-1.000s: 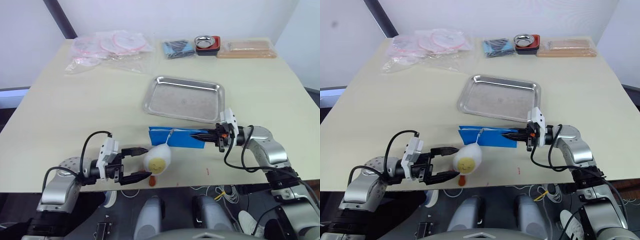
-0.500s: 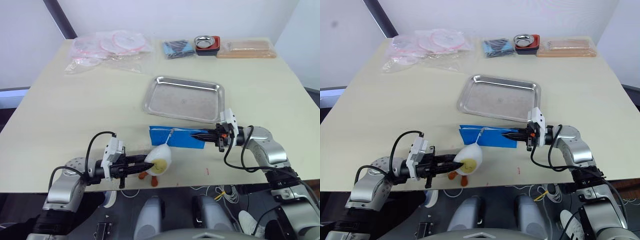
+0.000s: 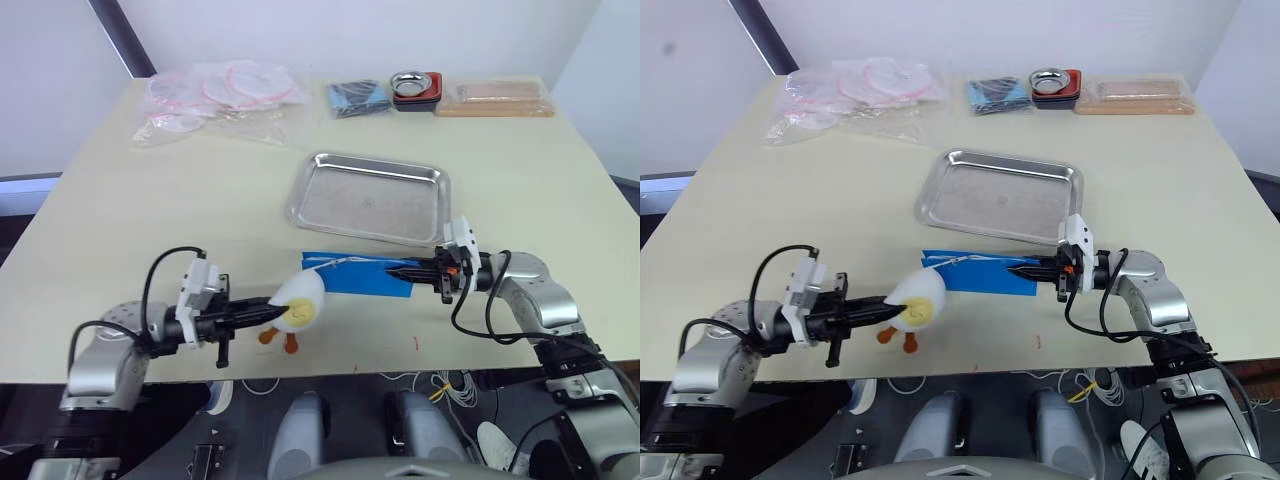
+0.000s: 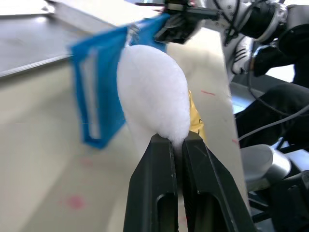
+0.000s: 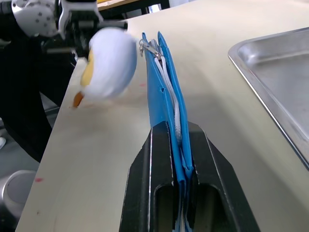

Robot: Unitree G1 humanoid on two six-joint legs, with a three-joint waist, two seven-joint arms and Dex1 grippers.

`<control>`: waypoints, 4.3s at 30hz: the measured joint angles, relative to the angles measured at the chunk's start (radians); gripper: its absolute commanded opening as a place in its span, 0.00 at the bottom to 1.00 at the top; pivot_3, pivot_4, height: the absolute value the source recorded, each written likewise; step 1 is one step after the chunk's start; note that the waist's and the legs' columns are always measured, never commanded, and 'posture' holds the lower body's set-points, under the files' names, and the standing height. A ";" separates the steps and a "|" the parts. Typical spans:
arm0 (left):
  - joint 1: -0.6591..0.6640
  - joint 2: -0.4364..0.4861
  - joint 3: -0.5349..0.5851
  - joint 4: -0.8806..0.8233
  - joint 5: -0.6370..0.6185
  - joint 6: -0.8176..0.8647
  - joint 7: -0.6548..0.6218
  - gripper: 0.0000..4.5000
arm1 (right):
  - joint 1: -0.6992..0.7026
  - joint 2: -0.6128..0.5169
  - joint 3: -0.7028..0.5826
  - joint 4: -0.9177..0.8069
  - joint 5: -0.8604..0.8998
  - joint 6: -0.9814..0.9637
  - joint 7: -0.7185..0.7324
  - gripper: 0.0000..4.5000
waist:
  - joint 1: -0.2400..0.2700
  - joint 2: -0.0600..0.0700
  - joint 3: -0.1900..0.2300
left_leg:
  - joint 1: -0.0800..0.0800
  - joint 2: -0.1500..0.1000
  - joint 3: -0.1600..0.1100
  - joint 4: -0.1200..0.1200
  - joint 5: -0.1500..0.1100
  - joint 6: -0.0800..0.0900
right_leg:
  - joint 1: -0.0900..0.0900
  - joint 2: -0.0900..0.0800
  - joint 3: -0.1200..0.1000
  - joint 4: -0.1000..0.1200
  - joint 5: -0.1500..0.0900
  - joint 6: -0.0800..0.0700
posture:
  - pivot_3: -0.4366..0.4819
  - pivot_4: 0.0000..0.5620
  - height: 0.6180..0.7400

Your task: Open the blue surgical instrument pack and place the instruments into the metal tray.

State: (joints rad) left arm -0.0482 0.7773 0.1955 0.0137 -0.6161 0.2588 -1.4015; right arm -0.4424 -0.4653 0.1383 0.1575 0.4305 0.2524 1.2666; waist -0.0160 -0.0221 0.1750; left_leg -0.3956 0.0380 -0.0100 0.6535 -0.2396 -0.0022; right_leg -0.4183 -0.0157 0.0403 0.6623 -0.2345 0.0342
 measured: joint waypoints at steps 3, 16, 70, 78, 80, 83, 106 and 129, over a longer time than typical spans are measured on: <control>-0.010 0.045 0.049 0.053 -0.005 0.002 -0.005 0.00 | 0.000 -0.005 -0.003 0.000 0.000 0.000 0.000 0.00 | 0.000 0.000 0.000 | 0.000 0.000 0.000 0.000 0.000 0.000 | 0.000 0.000 0.000 0.000 0.000 0.000 | 0.48 0.27 1.00; -0.014 0.100 0.078 0.205 0.095 -0.085 0.017 0.00 | 0.000 0.017 -0.002 0.001 0.000 -0.006 -0.010 0.00 | -0.001 0.000 0.000 | 0.000 0.000 0.000 0.000 0.000 0.000 | -0.001 0.000 0.000 0.000 0.000 0.000 | 0.48 0.27 1.00; -0.389 0.262 -0.159 0.562 0.340 -0.328 -0.153 0.54 | -0.001 0.065 0.028 -0.028 -0.049 -0.125 0.008 0.00 | -0.004 0.002 0.000 | -0.002 0.001 0.002 -0.001 0.000 0.000 | -0.004 0.001 0.001 0.001 0.001 -0.002 | 0.48 0.27 1.00; -0.445 0.297 -0.098 0.631 0.323 -0.349 -0.153 0.96 | -0.001 0.069 0.026 0.003 -0.050 -0.150 0.009 0.00 | -0.003 0.001 0.000 | -0.003 0.001 0.002 -0.001 0.000 0.000 | -0.004 0.001 0.001 0.001 0.001 -0.002 | 0.48 0.27 1.00; -0.456 0.297 -0.064 0.625 0.283 -0.314 -0.154 0.96 | -0.001 0.069 0.025 0.011 -0.050 -0.153 0.011 0.00 | -0.003 0.001 0.000 | -0.003 0.001 0.002 -0.001 0.000 0.000 | -0.004 0.001 0.001 0.001 0.001 -0.002 | 0.48 0.27 1.00; -0.457 0.279 -0.025 0.575 0.219 -0.241 -0.155 0.96 | -0.001 0.069 0.024 0.014 -0.050 -0.155 0.014 0.00 | -0.003 0.001 0.000 | -0.003 0.001 0.002 -0.001 0.000 0.000 | -0.004 0.001 0.001 0.001 0.001 -0.002 | 0.48 0.27 1.00; -0.502 -0.022 -0.151 0.452 0.242 -0.270 -0.141 0.96 | 0.009 0.060 0.025 -0.002 -0.046 -0.137 0.016 0.00 | -0.002 0.001 0.000 | -0.003 0.000 0.002 0.000 0.000 0.000 | -0.004 0.002 0.001 0.002 0.002 -0.003 | 0.48 0.27 1.00; -0.490 -0.143 -0.210 0.401 0.235 -0.255 -0.147 0.68 | 0.016 0.059 0.026 -0.023 -0.047 -0.123 0.018 0.00 | -0.004 0.001 0.000 | -0.003 -0.002 0.000 0.000 0.000 0.000 | -0.002 0.000 0.000 0.002 0.002 -0.003 | 0.48 0.27 1.00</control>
State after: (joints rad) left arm -0.5382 0.6345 -0.0150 0.4148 -0.3806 0.0038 -1.5484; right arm -0.4264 -0.4059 0.1641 0.1345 0.3840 0.1296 1.2850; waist -0.0202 -0.0215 0.1749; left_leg -0.3989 0.0363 -0.0104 0.6538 -0.2396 -0.0022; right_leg -0.4207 -0.0162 0.0404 0.6641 -0.2325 0.0311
